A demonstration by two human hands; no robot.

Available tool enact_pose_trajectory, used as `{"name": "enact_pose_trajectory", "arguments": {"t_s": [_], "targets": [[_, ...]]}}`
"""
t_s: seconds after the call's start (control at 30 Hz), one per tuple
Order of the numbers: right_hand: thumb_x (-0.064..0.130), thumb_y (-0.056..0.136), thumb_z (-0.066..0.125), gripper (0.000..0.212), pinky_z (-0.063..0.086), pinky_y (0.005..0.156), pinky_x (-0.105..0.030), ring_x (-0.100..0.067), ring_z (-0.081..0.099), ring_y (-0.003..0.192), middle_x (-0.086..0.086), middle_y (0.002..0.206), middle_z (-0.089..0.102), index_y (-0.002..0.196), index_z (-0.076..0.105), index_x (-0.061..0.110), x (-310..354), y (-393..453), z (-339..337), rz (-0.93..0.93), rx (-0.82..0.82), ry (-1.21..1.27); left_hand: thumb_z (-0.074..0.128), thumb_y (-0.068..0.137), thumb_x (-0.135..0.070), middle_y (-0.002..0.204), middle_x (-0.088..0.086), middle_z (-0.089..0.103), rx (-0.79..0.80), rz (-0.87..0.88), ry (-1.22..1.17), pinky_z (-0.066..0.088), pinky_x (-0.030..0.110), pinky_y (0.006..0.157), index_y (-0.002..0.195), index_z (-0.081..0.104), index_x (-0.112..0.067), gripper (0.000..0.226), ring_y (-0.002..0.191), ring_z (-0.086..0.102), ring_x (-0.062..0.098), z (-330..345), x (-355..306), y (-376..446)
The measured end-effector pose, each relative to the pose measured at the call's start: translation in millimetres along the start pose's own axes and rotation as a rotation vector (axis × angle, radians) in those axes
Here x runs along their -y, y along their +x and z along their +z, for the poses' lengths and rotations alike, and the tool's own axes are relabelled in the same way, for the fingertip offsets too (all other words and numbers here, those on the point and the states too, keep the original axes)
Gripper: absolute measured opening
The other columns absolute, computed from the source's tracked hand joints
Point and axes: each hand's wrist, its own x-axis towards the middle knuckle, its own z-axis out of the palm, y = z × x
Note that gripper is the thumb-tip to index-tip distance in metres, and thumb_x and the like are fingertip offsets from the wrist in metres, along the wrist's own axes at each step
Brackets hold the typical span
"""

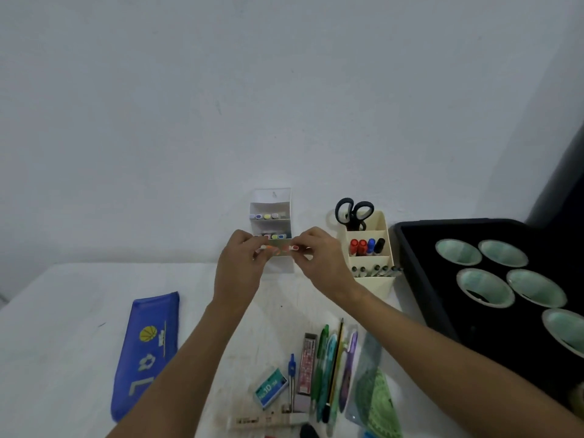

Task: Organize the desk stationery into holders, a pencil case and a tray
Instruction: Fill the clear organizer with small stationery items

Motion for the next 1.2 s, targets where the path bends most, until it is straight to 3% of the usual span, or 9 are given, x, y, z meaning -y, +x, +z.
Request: {"name": "enact_pose_trajectory", "arguments": {"t_s": [0.1,0.2,0.27,0.4,0.53,0.67,0.87,1.03,1.2], "targets": [[0.0,0.083,0.068,0.017,0.053,0.074,-0.018,-0.009,0.056,0.076,-0.004,0.088,0.06,0.098,0.073,0.004,-7,1,10,-0.047,-0.012,-0.026,0.07,0.085,-0.026,0.074,-0.003,0.051,0.012,0.022,0.05,0.046,0.023,0.056,0.103,0.074,-0.021,0.018,0.06,0.05,0.011,8,9,-1],[0.0,0.084,0.066,0.019,0.048,0.075,-0.014,-0.006,0.053,0.078,-0.004,0.089,0.06,0.101,0.073,0.006,-14,1,20,-0.038,0.018,-0.058,0.066,0.088,-0.025,0.07,-0.006,0.049,0.044,0.02,0.058,0.037,0.011,0.055,0.105,0.074,-0.02,0.019,0.057,0.047,0.006,15,20,-1],[0.0,0.085,0.065,0.019,0.046,0.075,-0.015,-0.007,0.052,0.078,-0.006,0.09,0.062,0.1,0.073,0.006,-18,0,26,-0.006,0.032,-0.063,0.065,0.089,-0.023,0.074,-0.005,0.052,0.076,0.01,0.059,0.035,0.008,0.058,0.105,0.073,-0.017,0.019,0.06,0.047,0.005,21,24,-1],[0.007,0.089,0.062,0.018,0.051,0.079,-0.025,-0.012,0.056,0.081,-0.007,0.094,0.065,0.105,0.071,0.009,-23,0,36,0.093,0.088,-0.084,0.062,0.091,-0.018,0.09,0.002,0.061,0.126,0.002,0.076,0.049,0.019,0.067,0.109,0.07,-0.014,0.02,0.069,0.051,0.01,32,25,-1],[0.014,0.092,0.059,0.022,0.04,0.077,-0.018,-0.018,0.059,0.088,-0.007,0.098,0.066,0.113,0.069,0.015,-25,-1,43,0.19,0.128,-0.127,0.056,0.089,-0.013,0.11,0.002,0.064,0.165,-0.009,0.076,0.051,0.022,0.074,0.114,0.067,-0.017,0.028,0.082,0.06,0.014,40,27,1],[0.008,0.091,0.057,0.021,0.037,0.076,-0.017,-0.022,0.06,0.091,-0.009,0.098,0.067,0.109,0.069,0.01,-25,-1,48,0.172,0.136,-0.161,0.054,0.09,-0.015,0.113,0.0,0.065,0.158,-0.022,0.117,0.052,0.023,0.075,0.114,0.066,-0.019,0.028,0.088,0.062,0.015,44,30,4],[0.012,0.094,0.057,0.023,0.042,0.089,-0.023,-0.023,0.058,0.106,-0.007,0.114,0.067,0.113,0.069,0.014,-25,-4,56,0.109,0.08,-0.172,0.053,0.094,-0.02,0.118,0.004,0.065,0.195,-0.019,0.169,0.052,0.03,0.085,0.117,0.065,-0.015,0.026,0.096,0.064,0.021,48,38,7],[0.015,0.096,0.053,0.022,0.039,0.082,-0.019,-0.022,0.061,0.098,-0.008,0.107,0.069,0.112,0.068,0.014,-27,-2,57,0.155,0.091,-0.159,0.056,0.094,-0.016,0.115,0.006,0.067,0.195,0.007,0.167,0.051,0.027,0.084,0.115,0.065,-0.014,0.024,0.094,0.064,0.022,51,41,10],[0.014,0.095,0.055,0.021,0.047,0.089,-0.028,-0.023,0.064,0.096,-0.008,0.107,0.071,0.111,0.069,0.013,-30,-1,59,0.177,0.128,-0.129,0.059,0.09,-0.01,0.101,0.009,0.069,0.175,0.023,0.147,0.045,0.022,0.074,0.106,0.068,-0.01,0.018,0.082,0.064,0.024,53,42,9]]}}
